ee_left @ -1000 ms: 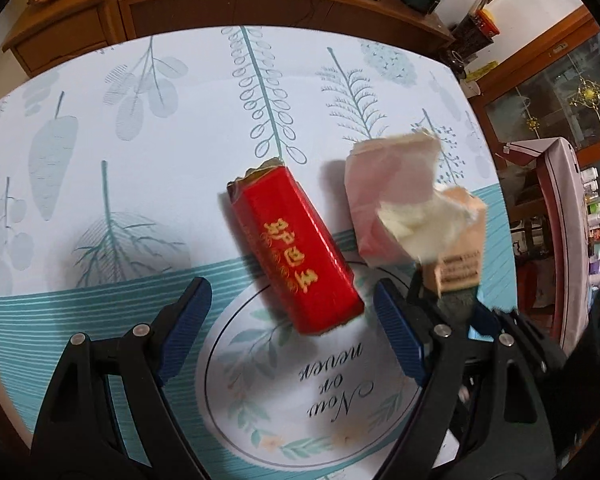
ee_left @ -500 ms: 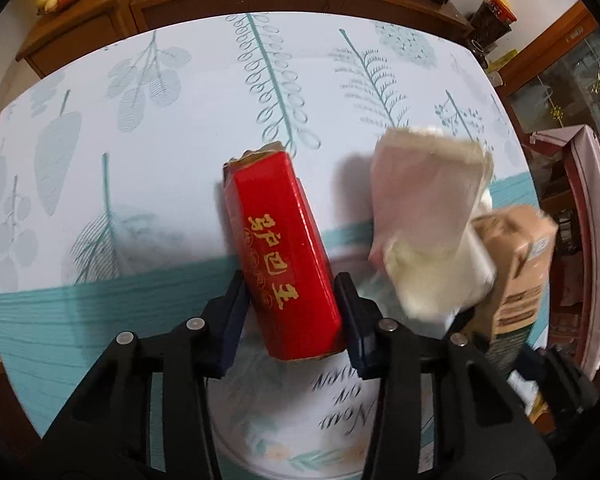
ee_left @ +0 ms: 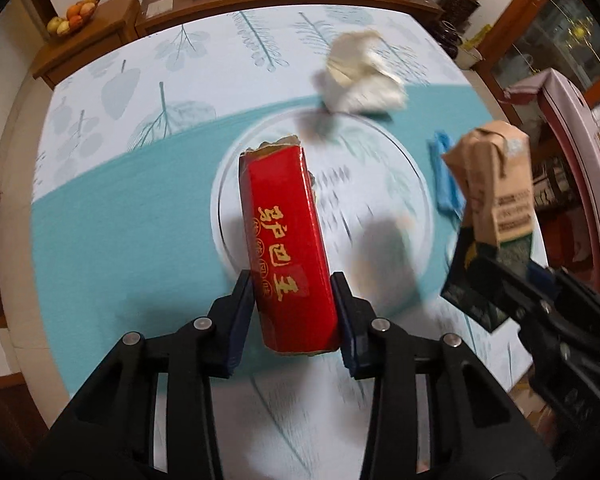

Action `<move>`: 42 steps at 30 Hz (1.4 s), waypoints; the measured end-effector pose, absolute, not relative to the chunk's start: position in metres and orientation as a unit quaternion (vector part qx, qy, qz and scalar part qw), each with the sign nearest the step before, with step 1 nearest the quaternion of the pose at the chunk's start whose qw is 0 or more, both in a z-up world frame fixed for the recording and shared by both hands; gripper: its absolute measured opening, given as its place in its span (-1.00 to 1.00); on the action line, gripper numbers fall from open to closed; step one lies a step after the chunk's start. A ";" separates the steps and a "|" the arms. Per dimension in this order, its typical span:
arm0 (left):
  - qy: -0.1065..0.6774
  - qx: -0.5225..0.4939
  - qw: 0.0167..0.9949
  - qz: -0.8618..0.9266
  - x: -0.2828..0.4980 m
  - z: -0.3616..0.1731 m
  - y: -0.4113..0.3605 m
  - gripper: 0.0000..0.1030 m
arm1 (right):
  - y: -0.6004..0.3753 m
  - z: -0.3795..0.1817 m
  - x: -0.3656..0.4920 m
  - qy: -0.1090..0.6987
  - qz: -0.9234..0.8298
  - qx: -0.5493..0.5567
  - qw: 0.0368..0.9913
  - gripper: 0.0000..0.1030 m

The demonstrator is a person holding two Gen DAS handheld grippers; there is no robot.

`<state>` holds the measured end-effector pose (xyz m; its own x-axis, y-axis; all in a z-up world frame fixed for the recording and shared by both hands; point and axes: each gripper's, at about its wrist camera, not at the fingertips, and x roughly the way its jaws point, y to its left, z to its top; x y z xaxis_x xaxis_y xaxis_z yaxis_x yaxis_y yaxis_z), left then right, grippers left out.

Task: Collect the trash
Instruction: 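Lift the red box and milk carton and carry both down over the bin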

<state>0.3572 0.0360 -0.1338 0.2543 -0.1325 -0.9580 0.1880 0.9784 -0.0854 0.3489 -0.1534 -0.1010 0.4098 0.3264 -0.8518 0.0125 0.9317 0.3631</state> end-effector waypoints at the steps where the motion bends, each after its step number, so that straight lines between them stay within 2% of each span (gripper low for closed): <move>1: 0.598 0.025 0.795 -0.101 0.341 -0.128 0.036 -0.34 | -0.155 -0.097 0.336 0.534 0.100 0.160 0.824 -0.34; 13: 0.553 0.000 0.831 -0.060 0.166 -0.076 0.009 -0.34 | -0.194 -0.054 0.179 0.510 0.161 0.153 0.831 -0.34; 24: 0.530 0.001 0.847 -0.034 0.021 -0.067 -0.043 -0.34 | -0.242 -0.042 0.052 0.515 0.190 0.132 0.825 -0.34; 33: 0.535 0.031 0.843 -0.042 -0.041 -0.087 -0.065 -0.34 | -0.263 -0.075 -0.014 0.565 0.182 0.143 0.792 -0.34; 42: 0.561 0.037 0.825 -0.057 -0.062 -0.141 -0.063 -0.34 | -0.255 -0.135 -0.036 0.608 0.155 0.147 0.765 -0.34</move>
